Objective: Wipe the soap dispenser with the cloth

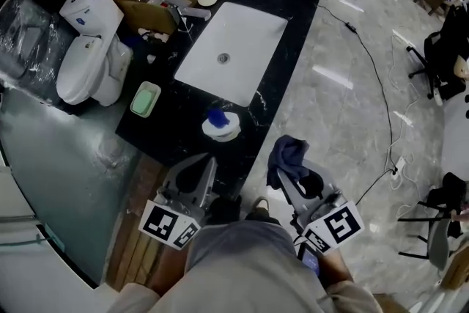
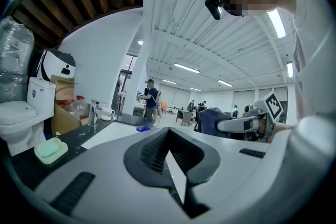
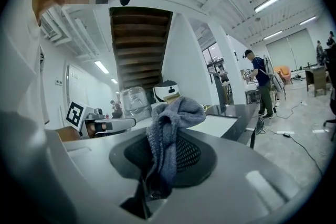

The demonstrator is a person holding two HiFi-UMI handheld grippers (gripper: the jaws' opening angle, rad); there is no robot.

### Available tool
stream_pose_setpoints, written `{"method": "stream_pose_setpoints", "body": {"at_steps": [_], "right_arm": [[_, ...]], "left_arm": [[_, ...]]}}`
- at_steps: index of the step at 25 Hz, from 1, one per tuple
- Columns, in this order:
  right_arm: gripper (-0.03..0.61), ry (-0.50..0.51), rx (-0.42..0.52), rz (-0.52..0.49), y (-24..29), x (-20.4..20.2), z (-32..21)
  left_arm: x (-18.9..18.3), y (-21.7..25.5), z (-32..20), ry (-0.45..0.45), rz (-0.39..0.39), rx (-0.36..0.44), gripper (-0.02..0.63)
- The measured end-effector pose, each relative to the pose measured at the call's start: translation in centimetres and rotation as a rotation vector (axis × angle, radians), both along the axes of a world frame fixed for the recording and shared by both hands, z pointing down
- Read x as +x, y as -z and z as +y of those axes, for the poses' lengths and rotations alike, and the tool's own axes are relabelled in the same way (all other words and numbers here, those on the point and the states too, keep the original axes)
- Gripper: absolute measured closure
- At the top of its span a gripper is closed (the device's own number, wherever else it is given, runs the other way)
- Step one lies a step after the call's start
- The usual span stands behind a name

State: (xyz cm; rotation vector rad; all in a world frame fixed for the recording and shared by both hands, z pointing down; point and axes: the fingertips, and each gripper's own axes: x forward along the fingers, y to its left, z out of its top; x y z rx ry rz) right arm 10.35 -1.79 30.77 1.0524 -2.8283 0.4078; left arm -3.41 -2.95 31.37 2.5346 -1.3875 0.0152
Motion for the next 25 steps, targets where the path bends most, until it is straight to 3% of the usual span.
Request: {"method": "stream_pose_setpoints", "body": {"at_steps": [11,20,25], "right_arm": [[0.508,0.002,0.049,0.044,1.9,-6.2,-2.6],[0.508,-0.058,0.06,0.076,1.7,-8.5,-3.1],[0.508,-0.093,0.025,0.078,0.8,-8.3,-3.3]], "left_arm": [[-4.6,0.9,-3.4,-0.064,0.045,0.053,0.607],[-4.4,-1.0,-5.1,-0.258,-0.049,0.08,0.607],[-3.5,-1.9,-5.8,-0.303,-0.072,0.072,0.599]]}}
